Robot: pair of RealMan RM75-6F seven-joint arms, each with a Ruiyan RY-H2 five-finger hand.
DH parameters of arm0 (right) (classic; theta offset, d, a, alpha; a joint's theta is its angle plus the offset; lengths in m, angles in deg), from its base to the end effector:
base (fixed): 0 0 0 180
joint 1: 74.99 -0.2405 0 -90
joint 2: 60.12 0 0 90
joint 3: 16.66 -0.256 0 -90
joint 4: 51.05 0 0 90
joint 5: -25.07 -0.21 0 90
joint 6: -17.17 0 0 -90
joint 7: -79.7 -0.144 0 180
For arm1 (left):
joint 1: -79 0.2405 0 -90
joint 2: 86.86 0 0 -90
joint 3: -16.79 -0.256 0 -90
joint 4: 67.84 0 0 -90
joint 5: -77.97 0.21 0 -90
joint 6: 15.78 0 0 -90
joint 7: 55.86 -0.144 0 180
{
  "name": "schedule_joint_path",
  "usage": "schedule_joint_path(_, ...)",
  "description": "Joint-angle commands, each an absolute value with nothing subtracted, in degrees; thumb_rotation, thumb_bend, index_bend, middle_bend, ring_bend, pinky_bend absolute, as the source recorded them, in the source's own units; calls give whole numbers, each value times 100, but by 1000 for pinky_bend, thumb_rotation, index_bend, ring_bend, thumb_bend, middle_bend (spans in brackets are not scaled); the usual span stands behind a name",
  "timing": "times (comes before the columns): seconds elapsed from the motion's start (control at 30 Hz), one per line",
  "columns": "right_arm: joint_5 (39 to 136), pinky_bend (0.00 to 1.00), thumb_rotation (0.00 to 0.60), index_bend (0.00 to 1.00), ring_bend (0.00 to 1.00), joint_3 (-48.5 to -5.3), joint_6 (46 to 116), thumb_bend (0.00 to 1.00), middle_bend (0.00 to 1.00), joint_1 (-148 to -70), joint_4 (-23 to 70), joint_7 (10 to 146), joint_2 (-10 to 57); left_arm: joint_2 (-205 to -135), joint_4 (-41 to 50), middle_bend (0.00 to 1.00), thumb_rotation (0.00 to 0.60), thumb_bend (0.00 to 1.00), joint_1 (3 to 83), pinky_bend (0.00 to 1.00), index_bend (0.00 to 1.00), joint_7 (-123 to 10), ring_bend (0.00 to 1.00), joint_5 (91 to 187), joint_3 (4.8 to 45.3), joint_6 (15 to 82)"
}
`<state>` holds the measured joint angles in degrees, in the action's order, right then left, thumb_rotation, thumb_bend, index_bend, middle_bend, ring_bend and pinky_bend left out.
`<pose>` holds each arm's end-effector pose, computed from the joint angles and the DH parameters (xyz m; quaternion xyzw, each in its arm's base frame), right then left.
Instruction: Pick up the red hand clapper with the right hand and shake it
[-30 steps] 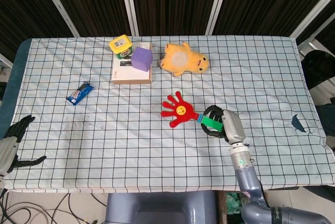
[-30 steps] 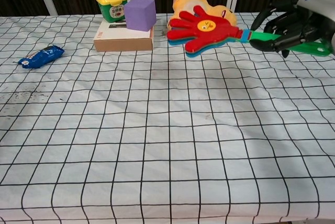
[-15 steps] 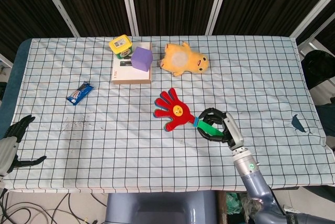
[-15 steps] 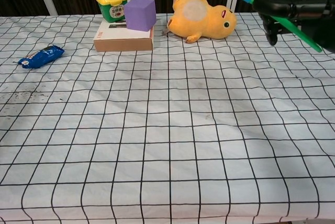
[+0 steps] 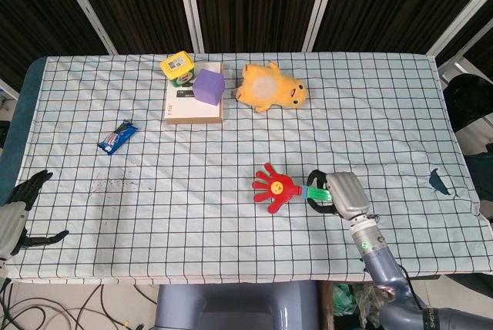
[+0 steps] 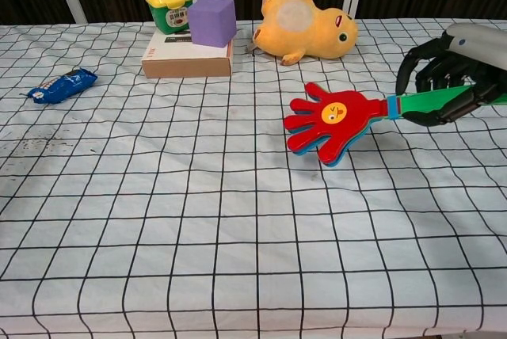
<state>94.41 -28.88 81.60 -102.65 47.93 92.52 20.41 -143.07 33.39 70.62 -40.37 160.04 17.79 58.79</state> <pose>-0.1794 -0.2941 0.0424 0.6430 -0.4556 0.4394 0.4312 -0.3002 0.1875 0.1629 -0.5566 -0.5297 -0.4054 0.4952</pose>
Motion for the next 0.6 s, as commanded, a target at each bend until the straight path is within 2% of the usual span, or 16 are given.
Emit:
schedule_joint_path(0.03, 9216, 659, 600, 809, 651, -3221, 8516, 739, 767, -10183, 5224, 8244, 2155, -14306, 3343, 0, 600, 0, 7065, 10, 0, -4027, 0, 15999, 1781, 5882)
schedule_joint_path(0.2, 9765, 659, 600, 809, 651, -3599, 9138, 739, 767, -9969, 5719, 6786, 2379, -14310, 3343, 0, 600, 0, 7065, 10, 0, -4017, 0, 16008, 1778, 5883)
schedule_joint_path(0.33, 9831, 659, 600, 809, 651, -3878, 9468, 738, 767, -9793, 6158, 5556, 2549, -14317, 3343, 0, 600, 0, 7064, 10, 0, -3999, 0, 16025, 1776, 5887)
schedule_joint_path(0.47, 9896, 659, 600, 809, 651, -3897, 9478, 739, 767, -9752, 6115, 5264, 2515, -14320, 3335, 0, 600, 0, 7061, 10, 0, -4001, 0, 16055, 1764, 5885)
schedule_joint_path(0.6, 9969, 659, 600, 809, 651, -3658, 9291, 738, 767, -9791, 5736, 5747, 2381, -14325, 3331, 0, 600, 0, 7057, 10, 0, -4014, 0, 16065, 1755, 5877)
